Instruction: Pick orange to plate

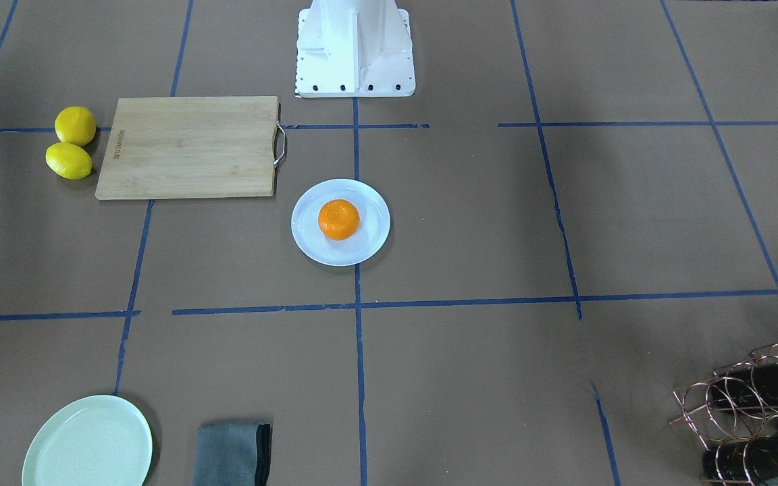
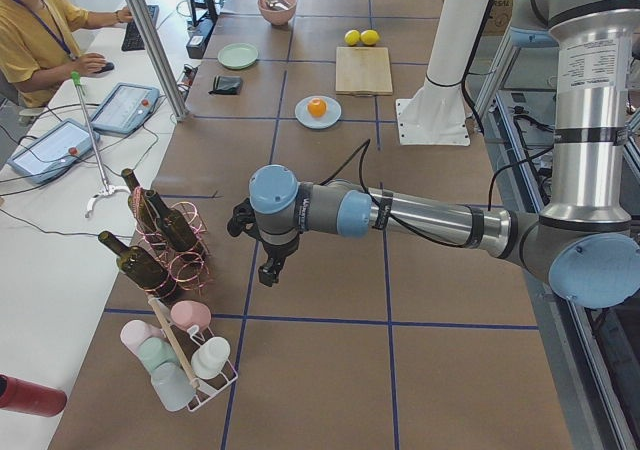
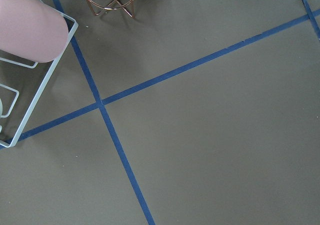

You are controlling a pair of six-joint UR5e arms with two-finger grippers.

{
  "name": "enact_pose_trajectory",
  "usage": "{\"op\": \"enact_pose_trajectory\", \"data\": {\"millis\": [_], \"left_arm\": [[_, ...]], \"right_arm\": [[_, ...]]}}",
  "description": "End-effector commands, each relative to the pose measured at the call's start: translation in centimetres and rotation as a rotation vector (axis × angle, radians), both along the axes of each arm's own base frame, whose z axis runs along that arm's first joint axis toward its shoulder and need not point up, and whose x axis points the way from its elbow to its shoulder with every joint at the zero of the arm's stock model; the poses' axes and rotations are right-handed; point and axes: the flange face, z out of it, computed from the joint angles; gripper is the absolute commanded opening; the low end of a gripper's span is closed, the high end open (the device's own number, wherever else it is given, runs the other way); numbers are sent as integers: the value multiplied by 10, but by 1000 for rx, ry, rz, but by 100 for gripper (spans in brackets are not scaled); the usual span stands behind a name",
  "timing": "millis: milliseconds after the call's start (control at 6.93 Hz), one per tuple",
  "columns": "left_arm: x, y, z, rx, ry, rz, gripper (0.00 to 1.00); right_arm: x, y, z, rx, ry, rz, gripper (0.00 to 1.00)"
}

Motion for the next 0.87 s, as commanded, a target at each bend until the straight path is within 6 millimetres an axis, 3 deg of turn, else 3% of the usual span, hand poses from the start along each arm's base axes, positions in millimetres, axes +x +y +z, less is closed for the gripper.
{"op": "enact_pose_trajectory", "data": {"millis": [0,144,288,433,721], "left_arm": [[1,-6,-17,44,-4,4,100],[-2,-1,-30,69,-3,0,100],[-2,-4,-32,68,6,0,100],[-2,-6,-26,58,0,-3,100],[-3,2,-8,15,-2,-10,100]], "right_arm": [[1,11,-7,25,-1,-5,100],[1,8,-25,70,1,-5,100],[1,-9,-31,94,12,12,100],[1,-20,-3,30,21,19,100],[1,-23,3,10,24,27,100]]}}
